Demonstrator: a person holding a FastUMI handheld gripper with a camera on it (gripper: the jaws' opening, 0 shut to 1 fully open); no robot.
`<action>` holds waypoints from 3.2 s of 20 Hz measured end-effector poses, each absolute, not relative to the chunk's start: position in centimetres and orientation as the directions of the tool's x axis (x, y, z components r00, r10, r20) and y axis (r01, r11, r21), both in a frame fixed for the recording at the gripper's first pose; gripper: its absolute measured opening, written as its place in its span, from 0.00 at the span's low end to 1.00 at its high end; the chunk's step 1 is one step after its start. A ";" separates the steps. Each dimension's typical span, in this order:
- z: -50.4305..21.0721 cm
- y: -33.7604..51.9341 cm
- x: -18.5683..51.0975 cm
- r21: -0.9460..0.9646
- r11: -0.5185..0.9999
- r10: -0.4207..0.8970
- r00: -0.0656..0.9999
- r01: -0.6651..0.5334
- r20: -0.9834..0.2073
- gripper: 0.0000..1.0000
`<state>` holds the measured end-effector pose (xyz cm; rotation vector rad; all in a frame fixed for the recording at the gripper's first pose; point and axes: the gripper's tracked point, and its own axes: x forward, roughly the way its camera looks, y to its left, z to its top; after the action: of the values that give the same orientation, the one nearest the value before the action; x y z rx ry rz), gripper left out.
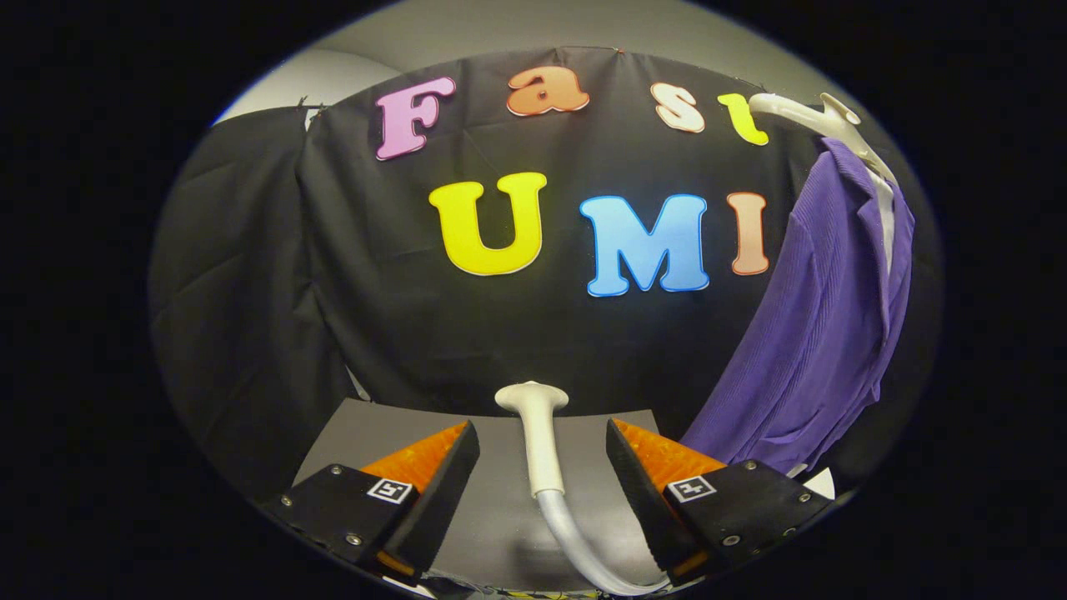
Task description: Iron the clothes twice with a garment steamer, once on the left side and once on the right side.
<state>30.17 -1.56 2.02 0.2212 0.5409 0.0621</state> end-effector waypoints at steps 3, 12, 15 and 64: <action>0.4 -2.1 33.0 0.237 0.970 0.093 0.821 0.052 -0.564 0.94; -8.5 -1.0 37.8 0.180 0.978 0.083 0.606 0.102 -0.791 0.93; -9.8 0.4 38.7 0.211 0.972 0.115 0.585 0.099 -0.803 0.93; 5.0 -12.9 15.7 0.249 0.968 0.010 0.989 0.027 -0.147 0.35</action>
<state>15.69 -12.88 5.03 0.2534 0.1476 -0.0085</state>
